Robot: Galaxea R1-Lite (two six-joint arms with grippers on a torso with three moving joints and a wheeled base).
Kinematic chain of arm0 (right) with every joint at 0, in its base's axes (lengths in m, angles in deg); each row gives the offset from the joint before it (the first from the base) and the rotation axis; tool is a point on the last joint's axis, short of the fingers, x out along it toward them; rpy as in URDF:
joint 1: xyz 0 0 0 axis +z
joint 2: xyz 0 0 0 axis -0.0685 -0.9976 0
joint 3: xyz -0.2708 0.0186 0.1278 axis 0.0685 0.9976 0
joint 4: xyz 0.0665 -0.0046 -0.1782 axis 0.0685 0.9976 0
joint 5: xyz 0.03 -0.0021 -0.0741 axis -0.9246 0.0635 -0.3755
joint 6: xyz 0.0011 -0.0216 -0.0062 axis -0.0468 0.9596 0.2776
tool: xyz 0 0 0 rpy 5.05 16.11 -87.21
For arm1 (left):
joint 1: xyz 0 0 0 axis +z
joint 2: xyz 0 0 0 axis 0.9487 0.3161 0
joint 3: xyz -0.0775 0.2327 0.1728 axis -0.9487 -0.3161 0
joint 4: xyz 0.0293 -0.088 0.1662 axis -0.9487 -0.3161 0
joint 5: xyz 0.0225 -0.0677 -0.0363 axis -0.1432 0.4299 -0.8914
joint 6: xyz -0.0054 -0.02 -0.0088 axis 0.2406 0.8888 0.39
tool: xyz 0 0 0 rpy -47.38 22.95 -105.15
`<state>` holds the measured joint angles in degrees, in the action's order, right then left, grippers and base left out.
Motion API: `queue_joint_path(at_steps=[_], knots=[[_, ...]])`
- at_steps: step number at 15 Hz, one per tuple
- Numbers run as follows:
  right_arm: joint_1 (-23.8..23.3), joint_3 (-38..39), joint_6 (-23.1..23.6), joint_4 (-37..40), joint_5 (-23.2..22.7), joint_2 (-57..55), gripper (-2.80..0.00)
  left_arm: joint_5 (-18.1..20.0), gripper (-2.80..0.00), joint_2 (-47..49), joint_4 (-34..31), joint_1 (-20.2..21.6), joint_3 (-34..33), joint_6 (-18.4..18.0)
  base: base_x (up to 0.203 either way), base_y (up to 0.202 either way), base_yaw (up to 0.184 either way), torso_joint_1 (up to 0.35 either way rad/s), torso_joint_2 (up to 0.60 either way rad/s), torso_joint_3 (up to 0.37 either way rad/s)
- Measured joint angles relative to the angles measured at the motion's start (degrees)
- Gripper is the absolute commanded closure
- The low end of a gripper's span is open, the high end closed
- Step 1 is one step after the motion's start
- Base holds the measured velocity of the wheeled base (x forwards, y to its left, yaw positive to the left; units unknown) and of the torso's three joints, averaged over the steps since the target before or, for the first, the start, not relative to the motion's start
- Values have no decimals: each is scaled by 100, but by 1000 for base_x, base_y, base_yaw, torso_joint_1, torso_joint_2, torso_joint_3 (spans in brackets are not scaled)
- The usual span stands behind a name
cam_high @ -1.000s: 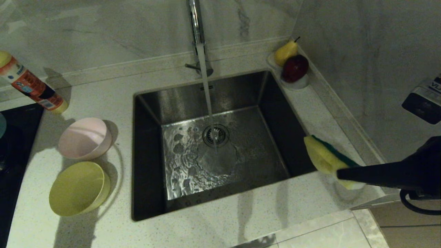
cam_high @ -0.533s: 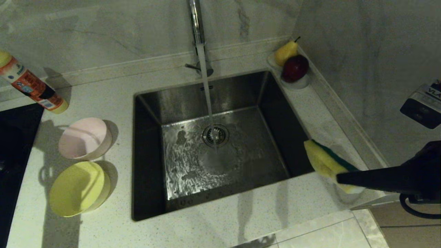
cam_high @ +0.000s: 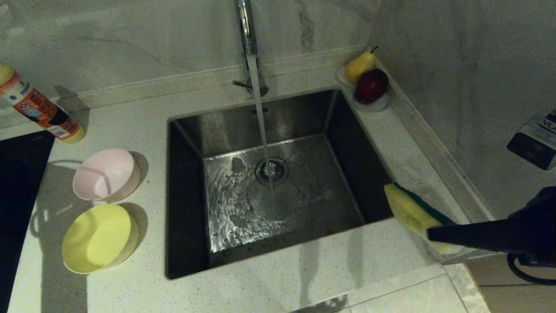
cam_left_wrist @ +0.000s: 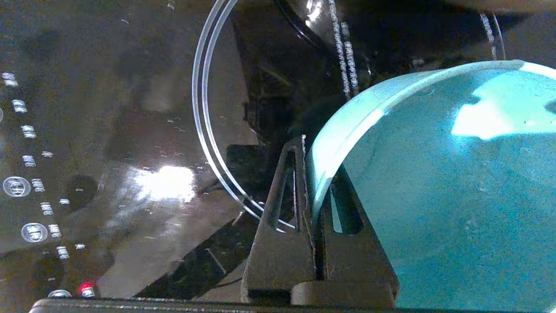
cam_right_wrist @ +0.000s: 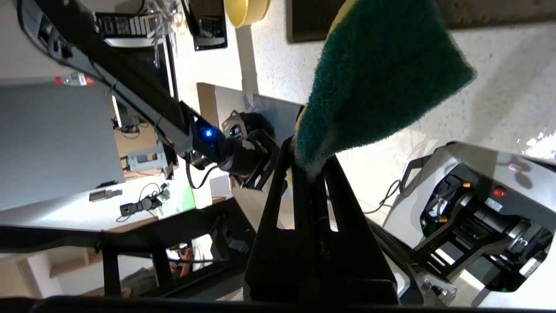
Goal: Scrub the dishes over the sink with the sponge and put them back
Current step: Place the bowl on the table
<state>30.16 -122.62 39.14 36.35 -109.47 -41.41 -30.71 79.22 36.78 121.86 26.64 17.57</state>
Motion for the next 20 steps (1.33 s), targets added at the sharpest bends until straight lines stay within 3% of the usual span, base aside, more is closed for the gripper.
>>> queue_joint_path(at_steps=[7,8,13,16,19,20], knots=[[-124,68,-6,-4,-15,126,0,2,0,165,-218,32,-5,-55,0,0,0,0,0,0],[-130,73,-8,0,-15,147,0,0,-280,157,-223,32,-37,-71,0,0,0,0,0,0],[-132,73,-4,2,-15,249,0,105,-280,76,-251,32,-56,-146,0,0,0,0,0,0],[-128,71,-5,2,-15,295,0,433,-280,-168,-317,32,-28,-130,0,0,0,0,0,0],[-124,66,-3,2,-15,309,0,1026,-280,-789,-656,18,-25,-210,0,0,0,0,0,0],[-122,51,2,5,-15,309,0,1203,-147,-1030,-822,4,-7,-315,0,0,0,0,0,0]])
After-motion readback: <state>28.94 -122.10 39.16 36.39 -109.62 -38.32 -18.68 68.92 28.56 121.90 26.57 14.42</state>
